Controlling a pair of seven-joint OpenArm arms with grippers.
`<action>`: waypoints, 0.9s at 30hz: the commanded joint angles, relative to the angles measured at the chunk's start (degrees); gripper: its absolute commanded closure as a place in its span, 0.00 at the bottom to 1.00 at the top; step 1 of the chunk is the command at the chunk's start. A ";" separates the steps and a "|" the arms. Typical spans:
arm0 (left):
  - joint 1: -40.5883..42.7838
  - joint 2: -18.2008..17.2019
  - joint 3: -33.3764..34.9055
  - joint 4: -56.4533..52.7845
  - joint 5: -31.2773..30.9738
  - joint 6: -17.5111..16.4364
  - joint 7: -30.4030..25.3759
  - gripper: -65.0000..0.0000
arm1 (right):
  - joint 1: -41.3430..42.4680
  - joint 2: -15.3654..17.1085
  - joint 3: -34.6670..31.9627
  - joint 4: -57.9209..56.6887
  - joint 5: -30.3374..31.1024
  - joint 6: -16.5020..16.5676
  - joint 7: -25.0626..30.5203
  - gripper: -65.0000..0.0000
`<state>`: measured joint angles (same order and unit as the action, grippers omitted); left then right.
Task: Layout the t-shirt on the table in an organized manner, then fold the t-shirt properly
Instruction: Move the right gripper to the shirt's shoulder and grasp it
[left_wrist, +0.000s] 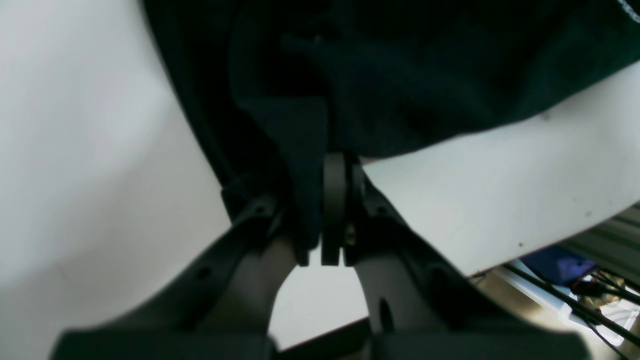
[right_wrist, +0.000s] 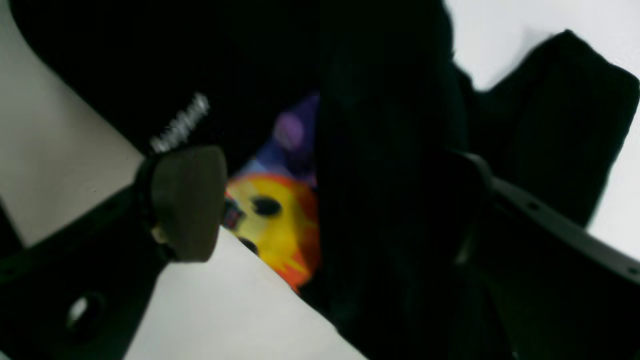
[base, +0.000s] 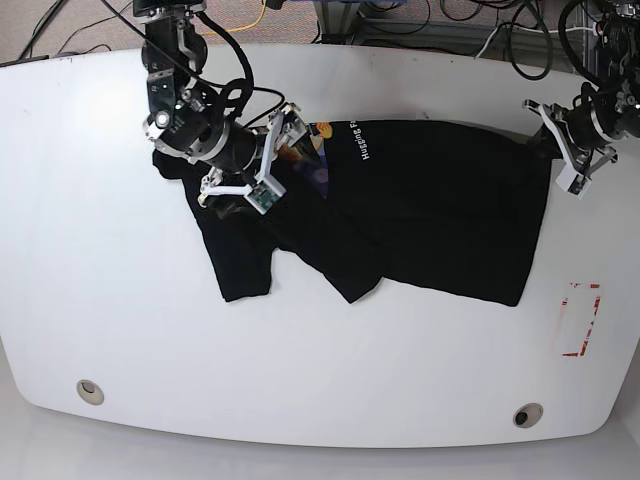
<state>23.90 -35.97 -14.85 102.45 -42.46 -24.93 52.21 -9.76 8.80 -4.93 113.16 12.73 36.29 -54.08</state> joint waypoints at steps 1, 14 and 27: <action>-0.30 -1.09 -0.58 0.80 -0.31 0.00 -0.91 1.00 | -0.57 0.30 -2.06 1.08 -6.53 0.23 3.49 0.12; -0.38 -0.03 -0.40 0.80 -0.31 0.00 -0.91 1.00 | -2.77 0.13 -3.20 -5.96 -26.14 0.15 18.35 0.27; -0.47 -0.03 1.09 0.80 -0.31 0.00 -0.91 1.00 | -0.57 0.39 -3.12 -9.74 -27.02 -4.60 23.89 0.39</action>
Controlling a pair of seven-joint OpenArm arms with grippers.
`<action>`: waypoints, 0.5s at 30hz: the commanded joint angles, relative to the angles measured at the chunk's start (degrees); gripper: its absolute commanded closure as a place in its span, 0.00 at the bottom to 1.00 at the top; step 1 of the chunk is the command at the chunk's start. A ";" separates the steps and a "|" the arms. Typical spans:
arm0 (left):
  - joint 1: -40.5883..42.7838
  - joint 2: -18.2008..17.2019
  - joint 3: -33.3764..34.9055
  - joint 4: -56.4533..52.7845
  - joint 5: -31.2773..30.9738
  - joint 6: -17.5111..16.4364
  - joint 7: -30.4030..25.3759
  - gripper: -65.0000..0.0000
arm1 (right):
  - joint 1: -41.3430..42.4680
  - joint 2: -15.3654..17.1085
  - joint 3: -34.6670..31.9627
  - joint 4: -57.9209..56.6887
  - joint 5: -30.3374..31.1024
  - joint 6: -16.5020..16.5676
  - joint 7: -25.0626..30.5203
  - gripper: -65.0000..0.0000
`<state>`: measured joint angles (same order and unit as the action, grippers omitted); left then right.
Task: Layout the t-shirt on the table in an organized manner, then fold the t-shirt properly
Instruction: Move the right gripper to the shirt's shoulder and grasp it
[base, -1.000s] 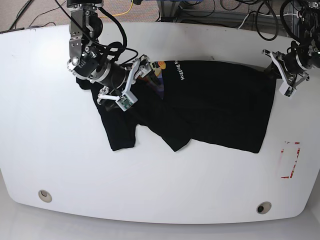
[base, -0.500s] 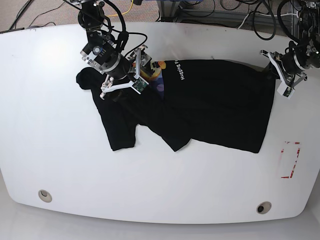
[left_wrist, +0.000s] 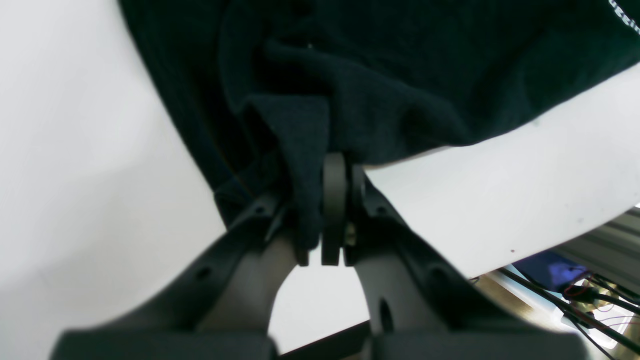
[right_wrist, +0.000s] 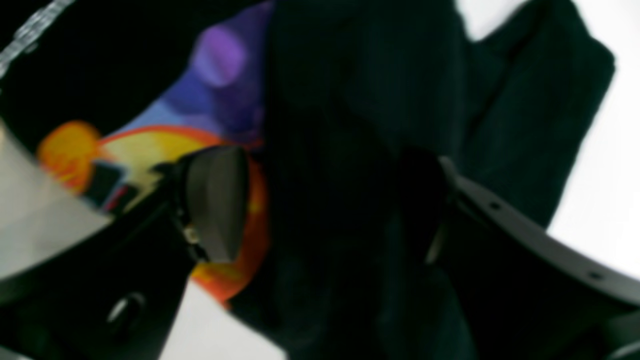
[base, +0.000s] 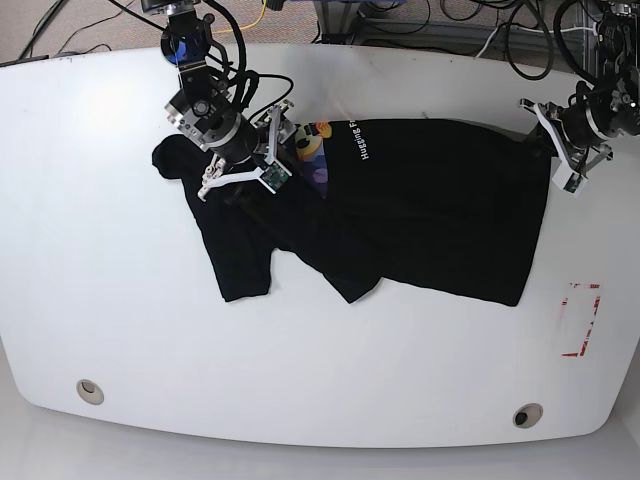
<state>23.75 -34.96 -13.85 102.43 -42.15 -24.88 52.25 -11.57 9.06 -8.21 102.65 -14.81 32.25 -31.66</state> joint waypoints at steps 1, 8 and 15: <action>-0.32 -1.04 0.09 0.82 -0.62 -0.04 -0.95 1.00 | 1.77 0.13 0.16 0.51 0.52 -0.65 1.46 0.41; -0.32 -1.04 0.09 0.82 -0.62 -0.04 -0.95 1.00 | 4.76 0.13 0.25 -1.86 0.26 -0.91 1.46 0.53; -0.41 -1.04 0.09 0.82 -0.62 -0.04 -0.95 1.00 | 7.13 0.22 0.25 -3.79 0.43 -0.91 1.46 0.67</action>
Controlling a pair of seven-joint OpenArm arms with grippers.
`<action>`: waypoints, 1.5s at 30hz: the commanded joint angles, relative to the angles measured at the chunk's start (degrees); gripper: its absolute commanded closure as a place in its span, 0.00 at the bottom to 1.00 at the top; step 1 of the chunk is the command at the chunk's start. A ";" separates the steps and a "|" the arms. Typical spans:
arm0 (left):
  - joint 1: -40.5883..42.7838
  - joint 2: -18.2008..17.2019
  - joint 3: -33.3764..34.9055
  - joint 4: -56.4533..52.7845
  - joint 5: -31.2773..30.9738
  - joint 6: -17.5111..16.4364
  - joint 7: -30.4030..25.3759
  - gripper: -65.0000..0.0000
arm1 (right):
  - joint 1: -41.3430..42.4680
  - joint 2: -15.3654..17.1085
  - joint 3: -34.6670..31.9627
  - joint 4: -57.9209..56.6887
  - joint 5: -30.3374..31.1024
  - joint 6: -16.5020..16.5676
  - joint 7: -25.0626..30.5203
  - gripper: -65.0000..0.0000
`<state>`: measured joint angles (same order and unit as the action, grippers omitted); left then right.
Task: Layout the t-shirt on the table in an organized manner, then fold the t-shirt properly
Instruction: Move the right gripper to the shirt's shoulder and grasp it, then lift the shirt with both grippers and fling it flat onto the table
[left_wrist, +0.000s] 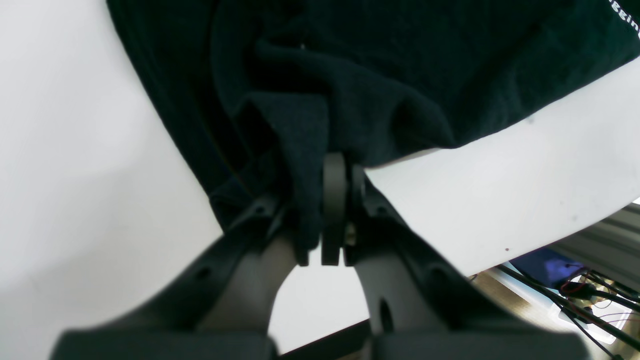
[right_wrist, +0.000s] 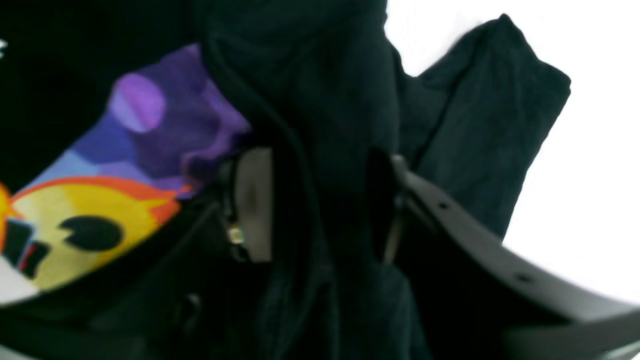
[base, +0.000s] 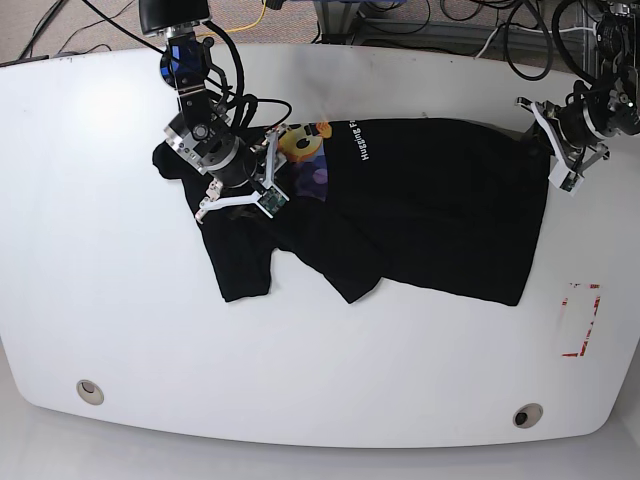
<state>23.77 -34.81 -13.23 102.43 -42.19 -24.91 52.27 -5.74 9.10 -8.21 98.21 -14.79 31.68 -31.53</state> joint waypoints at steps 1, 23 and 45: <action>-0.43 -1.19 -0.52 0.82 -0.57 -0.02 -0.97 1.00 | 1.39 0.17 0.25 0.64 0.41 -0.34 1.24 0.70; -6.93 -1.28 -0.88 4.07 -0.66 -0.02 -0.97 1.00 | 5.25 -2.91 15.28 16.38 0.68 7.40 -8.25 1.00; -31.55 -1.37 -0.61 9.26 -0.66 0.07 -0.97 1.00 | 23.80 -4.05 27.59 15.15 0.68 8.32 -23.81 1.00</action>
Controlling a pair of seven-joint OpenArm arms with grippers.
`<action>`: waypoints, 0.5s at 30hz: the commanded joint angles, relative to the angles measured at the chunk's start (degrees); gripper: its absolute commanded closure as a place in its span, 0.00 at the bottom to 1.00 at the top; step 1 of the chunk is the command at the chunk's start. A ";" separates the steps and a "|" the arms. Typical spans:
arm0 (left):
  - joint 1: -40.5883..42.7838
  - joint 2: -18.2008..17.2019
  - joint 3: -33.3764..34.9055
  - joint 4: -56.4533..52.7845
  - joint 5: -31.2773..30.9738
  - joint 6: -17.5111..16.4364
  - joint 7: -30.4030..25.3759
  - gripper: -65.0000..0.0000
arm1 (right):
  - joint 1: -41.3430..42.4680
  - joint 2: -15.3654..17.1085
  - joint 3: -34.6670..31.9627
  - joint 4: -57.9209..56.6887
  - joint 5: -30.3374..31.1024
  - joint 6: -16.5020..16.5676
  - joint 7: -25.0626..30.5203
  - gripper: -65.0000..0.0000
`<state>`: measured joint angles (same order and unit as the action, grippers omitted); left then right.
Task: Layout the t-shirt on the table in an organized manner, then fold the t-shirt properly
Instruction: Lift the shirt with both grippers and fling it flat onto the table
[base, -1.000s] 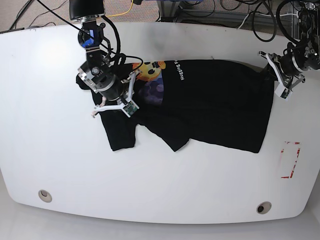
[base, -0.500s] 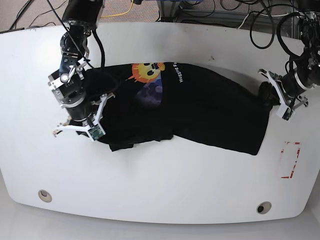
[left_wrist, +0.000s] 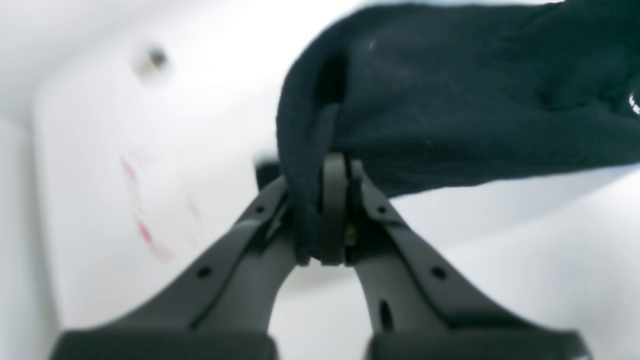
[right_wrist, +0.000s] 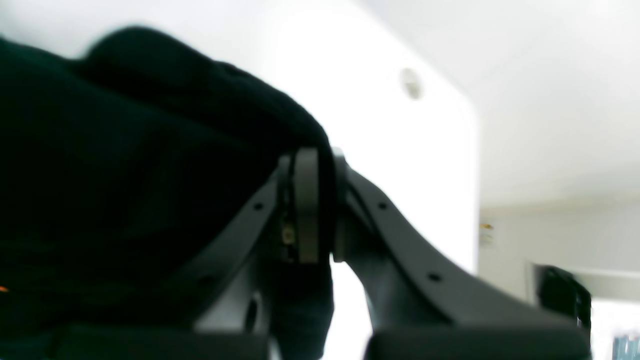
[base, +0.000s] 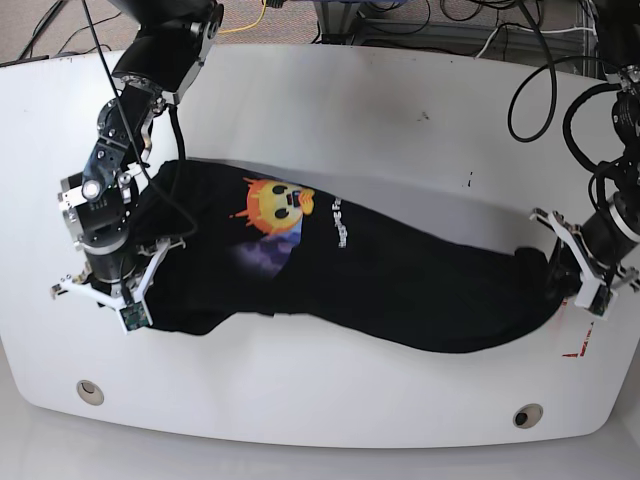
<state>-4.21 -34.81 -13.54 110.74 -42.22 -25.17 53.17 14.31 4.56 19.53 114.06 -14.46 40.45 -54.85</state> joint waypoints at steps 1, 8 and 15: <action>-4.80 -1.28 -0.22 0.95 -0.64 0.42 -1.78 1.00 | 4.82 0.50 -0.14 -1.05 0.35 -0.45 -0.93 1.00; -16.67 -1.19 1.89 1.83 -0.99 0.60 -1.78 1.00 | 17.30 2.17 -0.32 -8.43 0.26 -0.45 -2.78 1.00; -31.97 -1.19 2.16 2.54 -2.49 4.38 -1.69 1.00 | 34.62 6.21 -2.61 -13.88 0.35 -0.45 -7.79 1.00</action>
<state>-30.33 -34.74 -10.57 112.81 -44.23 -22.28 53.56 41.82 8.62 18.68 101.12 -13.72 40.73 -61.87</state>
